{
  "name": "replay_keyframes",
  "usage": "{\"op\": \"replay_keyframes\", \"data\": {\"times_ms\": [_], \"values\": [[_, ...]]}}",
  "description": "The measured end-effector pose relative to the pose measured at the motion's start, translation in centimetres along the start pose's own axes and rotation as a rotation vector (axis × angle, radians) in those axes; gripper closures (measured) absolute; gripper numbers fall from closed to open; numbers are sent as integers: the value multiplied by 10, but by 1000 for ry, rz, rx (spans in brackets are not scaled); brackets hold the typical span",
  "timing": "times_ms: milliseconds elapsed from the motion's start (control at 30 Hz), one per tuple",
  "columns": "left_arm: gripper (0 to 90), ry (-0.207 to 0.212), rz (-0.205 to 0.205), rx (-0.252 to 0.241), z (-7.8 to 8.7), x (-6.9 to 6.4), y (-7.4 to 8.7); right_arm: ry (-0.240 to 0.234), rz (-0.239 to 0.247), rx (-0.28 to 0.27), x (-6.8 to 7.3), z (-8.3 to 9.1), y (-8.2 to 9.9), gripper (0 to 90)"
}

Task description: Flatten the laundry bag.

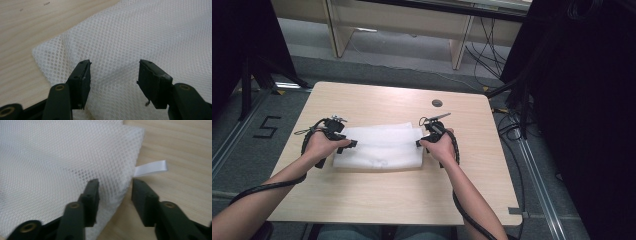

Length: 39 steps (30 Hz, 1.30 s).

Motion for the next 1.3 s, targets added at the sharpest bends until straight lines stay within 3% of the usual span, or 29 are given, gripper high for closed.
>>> {"op": "replay_keyframes", "data": {"times_ms": [100, 133, 167, 200, 300, 333, 367, 533, 567, 600, 667, 733, 767, 833, 900, 967, 1000, 1100, 1133, 1233, 1300], "values": [[493, 2, -2, 32, -2, -1, 2, 16, 68, -20, 0, -2, 1, 765], [524, -6, 5, 48, -3, -1, 2, 8, 123, -51, 0, 2, 0, 818], [541, -7, -4, 61, -3, -2, 2, 14, 120, -53, 1, 4, 0, 832], [558, -7, -4, 61, -3, -2, 2, 8, 152, -69, 1, 6, -1, 836], [583, -12, -38, 83, -5, -4, 3, 13, 159, -59, 2, 10, 1, 841], [613, -25, -76, 90, -6, -7, 5, 5, 180, -63, 1, 13, 4, 843], [618, -27, -89, 77, -8, -9, 5, 5, 181, -63, 0, 15, 7, 843], [637, 29, -135, 97, -11, -28, 8, -12, 200, -35, -11, 29, 32, 842], [636, 40, -140, 95, -13, -32, 8, -12, 167, -20, -12, 32, 39, 842], [634, 55, -141, 96, -14, -37, 8, -16, 194, -28, -17, 35, 44, 842], [633, 65, -147, 101, -15, -42, 8, -16, 189, -23, -20, 39, 50, 841], [634, 82, -178, 120, -17, -53, 10, -18, 193, -23, -26, 47, 63, 841], [636, 83, -184, 119, -18, -57, 11, -18, 186, -20, -30, 52, 72, 839], [643, 89, -246, 143, -18, -70, 17, -19, 181, -16, -33, 56, 82, 834], [643, 89, -260, 143, -17, -73, 20, -17, 187, -18, -35, 58, 87, 829], [625, 115, -281, 172, -15, -79, 24, -21, 197, -13, -36, 61, 95, 796], [607, 163, -294, 197, -10, -83, 24, -15, 193, 0, -37, 65, 101, 722], [578, 183, -296, 176, -5, -82, 18, 1, 174, -15, -39, 71, 100, 634], [559, 170, -299, 159, -2, -78, 13, 23, 178, -71, -43, 81, 91, 587], [530, 146, -281, 99, -1, -71, -1, 43, 185, -114, -43, 89, 77, 547], [515, 138, -293, 102, -1, -69, -4, 36, 178, -129, -40, 89, 71, 546]]}}
Point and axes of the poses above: each handheld gripper's, and its own axes: z roughly backward along the jaws, y roughly out of its underside, x roughly to its left, the point moved 7 cm from there along -z, roughly forward along the jaws, and after that the axes turned 10 degrees about y, right-handed, at the moved point
